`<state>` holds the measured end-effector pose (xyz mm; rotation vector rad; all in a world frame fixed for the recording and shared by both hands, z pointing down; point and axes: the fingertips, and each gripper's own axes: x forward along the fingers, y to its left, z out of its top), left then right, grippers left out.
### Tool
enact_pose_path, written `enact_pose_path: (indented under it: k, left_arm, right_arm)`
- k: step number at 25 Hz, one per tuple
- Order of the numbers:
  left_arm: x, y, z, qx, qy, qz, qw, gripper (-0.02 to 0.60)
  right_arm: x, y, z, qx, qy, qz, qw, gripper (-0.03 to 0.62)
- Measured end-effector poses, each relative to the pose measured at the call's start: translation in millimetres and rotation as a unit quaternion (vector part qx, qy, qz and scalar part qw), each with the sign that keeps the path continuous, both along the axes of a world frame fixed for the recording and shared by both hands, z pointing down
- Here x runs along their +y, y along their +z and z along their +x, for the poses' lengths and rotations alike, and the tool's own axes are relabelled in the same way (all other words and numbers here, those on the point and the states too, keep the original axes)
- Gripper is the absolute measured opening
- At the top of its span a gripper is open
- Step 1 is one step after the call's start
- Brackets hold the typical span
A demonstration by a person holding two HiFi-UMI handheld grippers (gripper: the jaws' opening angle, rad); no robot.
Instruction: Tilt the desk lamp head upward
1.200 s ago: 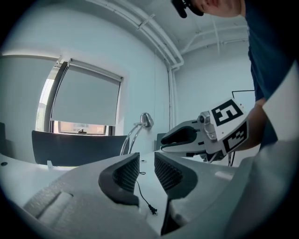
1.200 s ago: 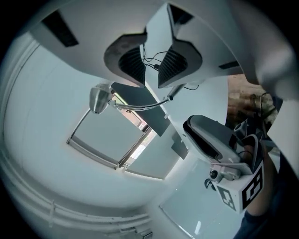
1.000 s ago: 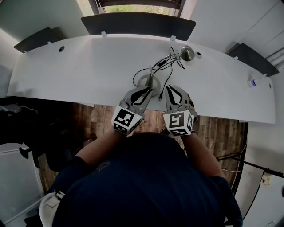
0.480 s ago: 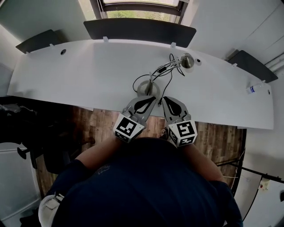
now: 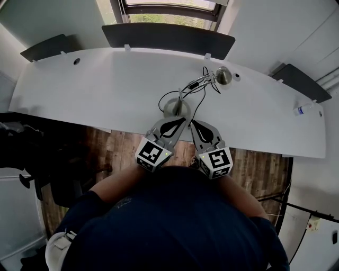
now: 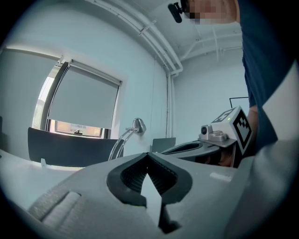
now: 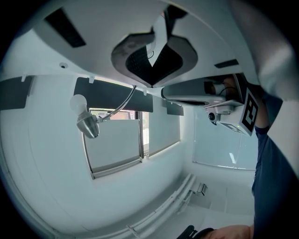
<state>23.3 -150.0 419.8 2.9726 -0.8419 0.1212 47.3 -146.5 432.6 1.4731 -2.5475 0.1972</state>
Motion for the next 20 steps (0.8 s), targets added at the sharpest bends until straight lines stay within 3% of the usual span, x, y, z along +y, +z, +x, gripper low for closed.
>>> enact_pose_path:
  k: [13, 20]
  left_arm:
    - [3.0, -0.7, 1.5, -0.004, 0.005, 0.0, 1.0, 0.006]
    - [0.9, -8.2, 5.8, 0.015, 0.0, 0.003, 0.9999, 0.006]
  right_arm:
    - [3.7, -0.1, 0.5, 0.01, -0.006, 0.001, 1.0, 0.011]
    - [2.0, 0.7, 0.5, 0.008, -0.01, 0.001, 1.0, 0.011]
